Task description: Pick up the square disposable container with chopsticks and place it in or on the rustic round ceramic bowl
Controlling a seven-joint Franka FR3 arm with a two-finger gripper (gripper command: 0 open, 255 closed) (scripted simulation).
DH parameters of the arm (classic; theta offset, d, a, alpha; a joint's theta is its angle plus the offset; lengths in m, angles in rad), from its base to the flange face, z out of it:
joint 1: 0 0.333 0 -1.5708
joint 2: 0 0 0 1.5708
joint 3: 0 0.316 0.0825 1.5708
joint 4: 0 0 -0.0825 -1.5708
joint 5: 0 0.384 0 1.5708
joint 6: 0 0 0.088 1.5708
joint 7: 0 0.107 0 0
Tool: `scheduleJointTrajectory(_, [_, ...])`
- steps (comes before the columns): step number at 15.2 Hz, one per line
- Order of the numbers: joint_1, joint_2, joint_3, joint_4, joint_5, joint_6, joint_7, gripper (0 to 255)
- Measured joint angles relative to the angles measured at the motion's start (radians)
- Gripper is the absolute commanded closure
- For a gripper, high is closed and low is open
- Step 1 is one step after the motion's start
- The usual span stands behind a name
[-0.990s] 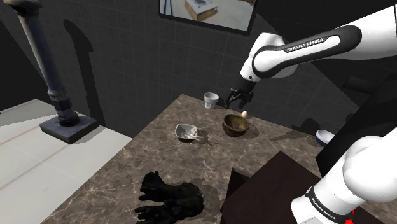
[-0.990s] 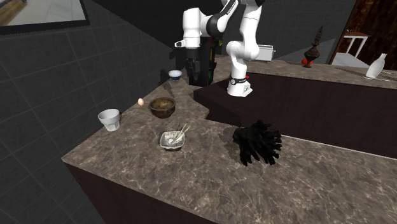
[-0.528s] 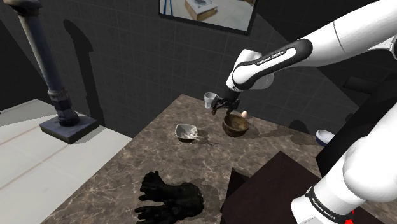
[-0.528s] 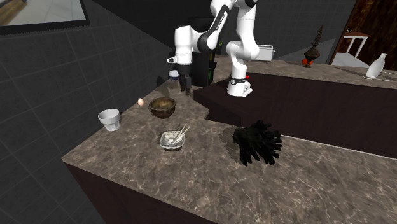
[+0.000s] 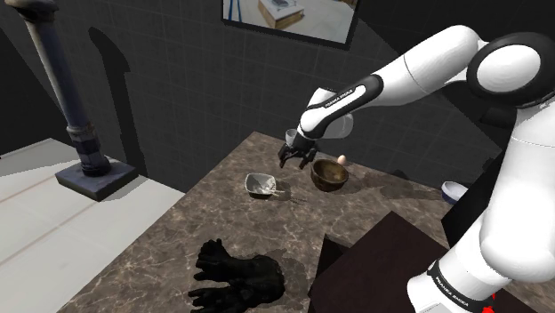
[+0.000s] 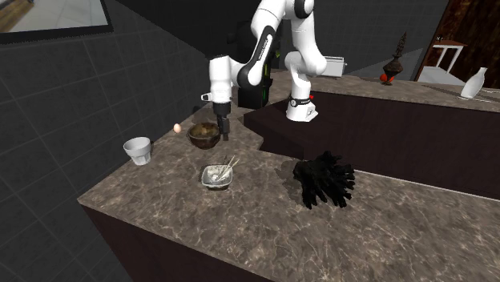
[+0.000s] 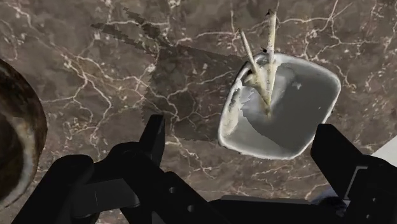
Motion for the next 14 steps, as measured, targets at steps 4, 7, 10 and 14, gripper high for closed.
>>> scheduleJointTrajectory(4, [-0.009,0.161,0.008,0.121,0.025,0.044,0.001,0])
scheduleJointTrajectory(7, [-0.003,0.285,0.010,0.242,0.032,0.054,0.023,0])
scheduleJointTrajectory(10, [-0.008,0.375,0.013,0.323,0.039,0.064,0.027,0])
scheduleJointTrajectory(14, [-0.004,0.433,0.017,0.363,0.042,0.084,0.029,0])
